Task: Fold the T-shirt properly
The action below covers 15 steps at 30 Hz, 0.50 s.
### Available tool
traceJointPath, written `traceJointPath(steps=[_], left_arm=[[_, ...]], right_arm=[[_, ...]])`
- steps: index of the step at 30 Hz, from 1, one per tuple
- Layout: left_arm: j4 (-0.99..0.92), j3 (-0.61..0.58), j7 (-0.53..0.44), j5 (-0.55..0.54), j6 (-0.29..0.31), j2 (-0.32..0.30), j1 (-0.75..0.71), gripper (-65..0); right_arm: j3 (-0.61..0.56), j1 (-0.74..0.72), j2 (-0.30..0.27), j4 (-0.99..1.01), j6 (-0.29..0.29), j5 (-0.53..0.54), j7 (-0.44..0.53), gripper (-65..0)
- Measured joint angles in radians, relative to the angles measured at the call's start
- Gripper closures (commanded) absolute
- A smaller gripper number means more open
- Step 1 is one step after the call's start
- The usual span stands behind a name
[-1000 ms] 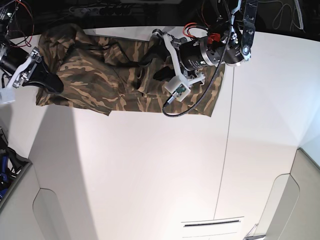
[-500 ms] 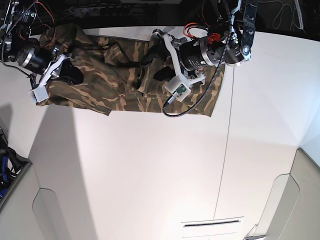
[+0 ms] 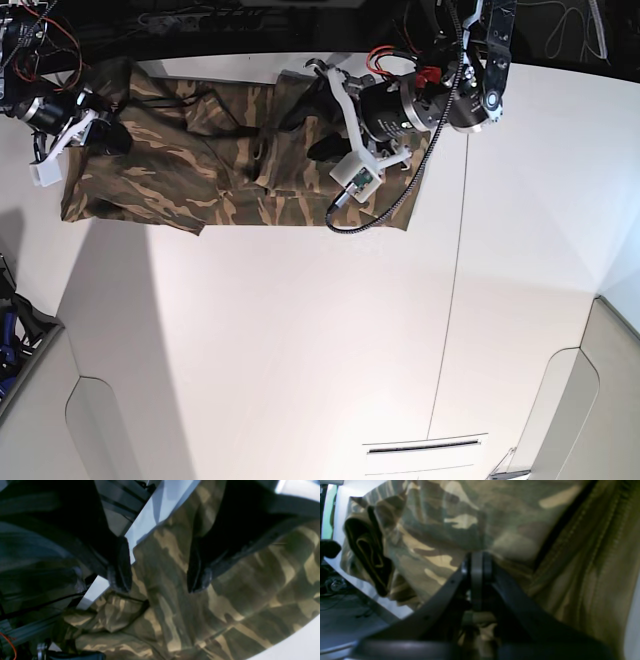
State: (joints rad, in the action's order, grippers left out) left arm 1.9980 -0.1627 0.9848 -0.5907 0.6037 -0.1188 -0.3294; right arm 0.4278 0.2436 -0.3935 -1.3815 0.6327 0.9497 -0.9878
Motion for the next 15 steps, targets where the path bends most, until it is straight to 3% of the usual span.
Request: traceJointPath(steps=[7, 13, 15], left_arm=[[0.000, 0.000, 0.002, 0.000, 0.000, 0.000, 0.000, -38.2], [0.000, 0.000, 0.003, 0.002, 0.000, 0.000, -0.012, -38.2], [0.000, 0.000, 0.003, 0.003, 0.000, 0.000, -0.014, -38.2]], right_arm=[[0.005, 0.006, 0.001, -0.029, -0.012, 0.063, -0.021, 0.0], [0.100, 0.000, 0.003, -0.150, -0.012, 0.085, -0.054, 0.0], [0.148, 0.000, 0.003, -0.187, -0.023, 0.084, -0.061, -11.8]])
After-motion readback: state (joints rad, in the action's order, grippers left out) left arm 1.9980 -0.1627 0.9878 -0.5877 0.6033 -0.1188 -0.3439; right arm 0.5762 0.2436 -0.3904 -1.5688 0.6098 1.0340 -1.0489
